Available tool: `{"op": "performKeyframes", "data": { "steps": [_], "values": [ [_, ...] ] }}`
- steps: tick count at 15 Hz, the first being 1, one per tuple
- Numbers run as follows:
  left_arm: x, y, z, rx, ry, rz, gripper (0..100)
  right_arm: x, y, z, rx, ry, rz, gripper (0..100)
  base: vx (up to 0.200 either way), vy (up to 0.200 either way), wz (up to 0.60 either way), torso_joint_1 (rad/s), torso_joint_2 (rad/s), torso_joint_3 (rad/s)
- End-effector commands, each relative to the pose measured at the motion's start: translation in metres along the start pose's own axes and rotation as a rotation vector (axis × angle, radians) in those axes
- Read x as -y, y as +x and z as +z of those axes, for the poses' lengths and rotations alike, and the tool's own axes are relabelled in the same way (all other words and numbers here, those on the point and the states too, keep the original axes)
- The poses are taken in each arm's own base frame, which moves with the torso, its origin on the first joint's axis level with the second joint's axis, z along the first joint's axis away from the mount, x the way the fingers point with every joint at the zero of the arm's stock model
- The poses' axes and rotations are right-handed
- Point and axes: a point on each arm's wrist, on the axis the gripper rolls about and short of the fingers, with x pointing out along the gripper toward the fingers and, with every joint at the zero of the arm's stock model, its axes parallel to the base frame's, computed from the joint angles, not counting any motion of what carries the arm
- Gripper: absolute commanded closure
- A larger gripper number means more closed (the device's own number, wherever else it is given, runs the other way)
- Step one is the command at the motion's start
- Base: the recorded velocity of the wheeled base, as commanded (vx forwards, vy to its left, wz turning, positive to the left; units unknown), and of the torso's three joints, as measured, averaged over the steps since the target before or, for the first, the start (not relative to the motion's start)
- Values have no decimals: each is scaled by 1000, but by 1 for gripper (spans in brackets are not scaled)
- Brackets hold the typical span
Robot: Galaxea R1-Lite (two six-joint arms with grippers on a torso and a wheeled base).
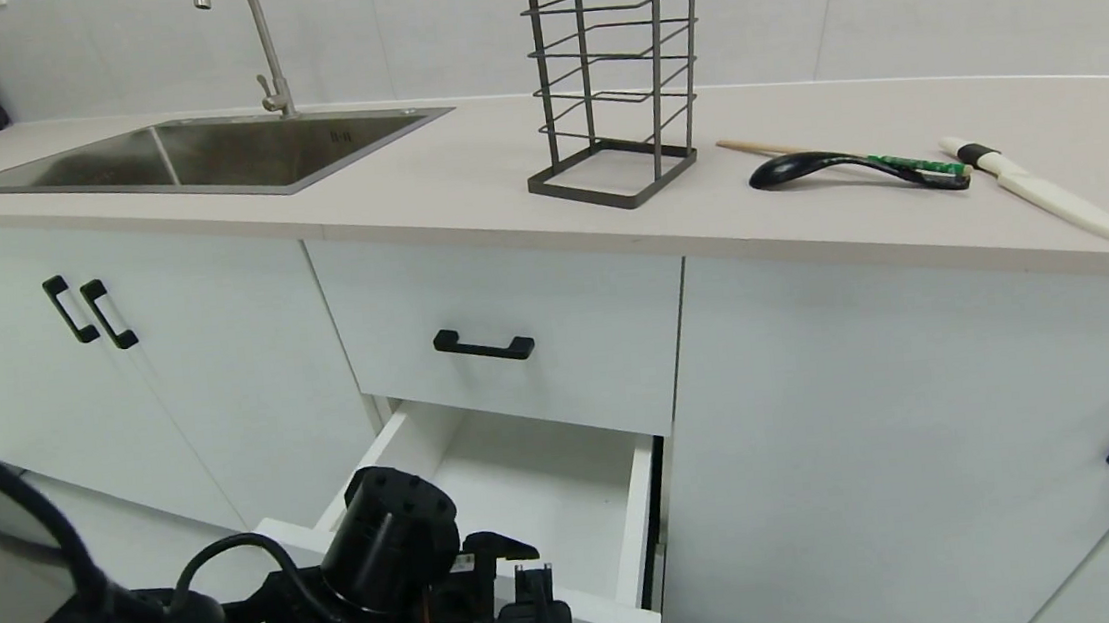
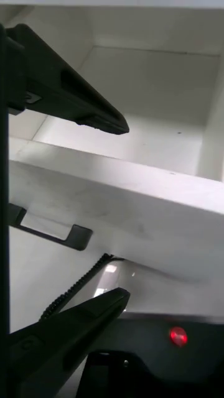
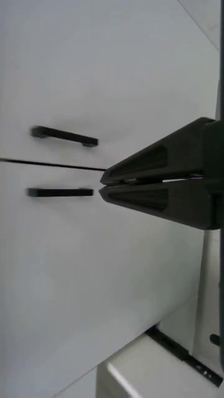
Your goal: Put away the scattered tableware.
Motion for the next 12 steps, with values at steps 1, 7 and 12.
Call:
{"op": "performKeyframes", "data": {
  "steps": [1, 7, 12],
  "values": [
    [6, -13, 7, 32, 20, 10, 0, 0, 0, 0, 0, 0, 0, 100, 0, 0, 0, 0, 0, 0],
    [19, -21, 14, 70, 46, -7, 0, 0, 0, 0, 0, 0, 0, 100, 0, 0, 0, 0, 0, 0],
    [6, -67, 32, 226, -399, 166, 0, 0, 0, 0, -1, 0, 0, 100, 0, 0, 0, 0, 0, 0]
  ]
}}
